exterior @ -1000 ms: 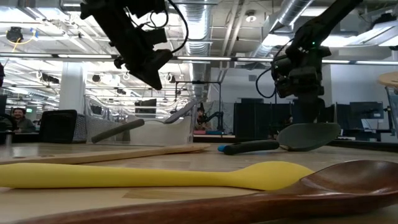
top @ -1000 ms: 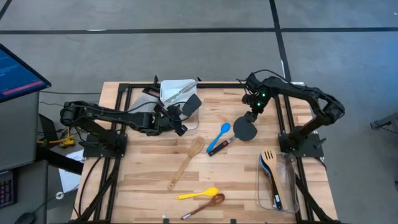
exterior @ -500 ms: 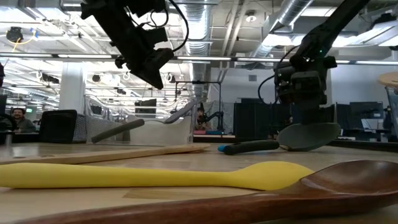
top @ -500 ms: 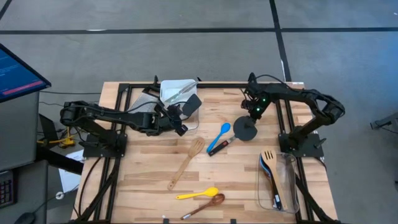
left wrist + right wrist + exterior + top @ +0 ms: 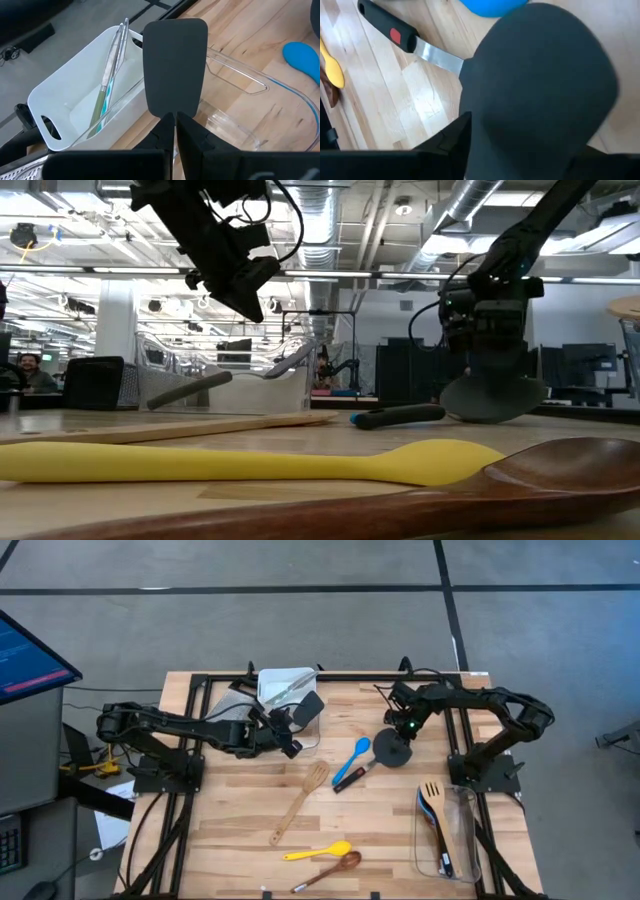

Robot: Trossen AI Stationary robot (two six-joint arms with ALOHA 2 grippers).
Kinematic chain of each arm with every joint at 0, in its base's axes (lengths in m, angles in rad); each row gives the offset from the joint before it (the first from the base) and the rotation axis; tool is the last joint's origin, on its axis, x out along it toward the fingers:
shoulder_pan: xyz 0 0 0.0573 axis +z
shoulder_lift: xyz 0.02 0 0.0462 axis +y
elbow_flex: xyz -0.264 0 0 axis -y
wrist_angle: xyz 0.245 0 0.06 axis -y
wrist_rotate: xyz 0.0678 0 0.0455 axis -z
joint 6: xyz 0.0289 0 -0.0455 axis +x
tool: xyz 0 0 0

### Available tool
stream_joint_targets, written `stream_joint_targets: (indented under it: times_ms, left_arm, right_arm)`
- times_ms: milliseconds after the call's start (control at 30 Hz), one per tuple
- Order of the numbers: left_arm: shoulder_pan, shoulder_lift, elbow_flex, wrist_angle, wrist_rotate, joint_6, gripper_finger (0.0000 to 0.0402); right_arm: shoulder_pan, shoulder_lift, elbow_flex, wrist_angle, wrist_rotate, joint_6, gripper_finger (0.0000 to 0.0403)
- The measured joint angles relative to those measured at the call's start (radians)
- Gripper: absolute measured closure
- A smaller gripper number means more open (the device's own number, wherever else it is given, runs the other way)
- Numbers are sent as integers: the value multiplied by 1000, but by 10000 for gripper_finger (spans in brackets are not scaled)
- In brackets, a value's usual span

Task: Pick & Place Kitchen Items
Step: Put the solid turner spatula into the top transparent bin

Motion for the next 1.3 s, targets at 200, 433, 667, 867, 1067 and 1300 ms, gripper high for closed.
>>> stream_joint_targets:
  times_ms: [200, 433, 667, 867, 1067, 1300]
  left_arm:
    - [0, 0, 0, 1, 0, 0, 394]
    - [0, 0, 0, 2, 0, 0, 394]
    - [0, 0, 0, 3, 0, 0, 394]
    - [0, 0, 0, 3, -1, 1, 394]
    - [0, 0, 0, 3, -85, 102, 394]
    - [0, 0, 0, 3, -142, 112, 394]
  right_arm:
    - [0, -1, 0, 15, -17, -2, 359]
    - [7, -8, 20, -80, -26, -54, 397]
    - [24, -80, 109, -185, 16, -96, 400]
    - [19, -187, 241, -280, 92, -117, 402]
    - [29, -276, 370, -331, 170, -124, 402]
    - [90, -324, 472, -331, 294, -126, 402]
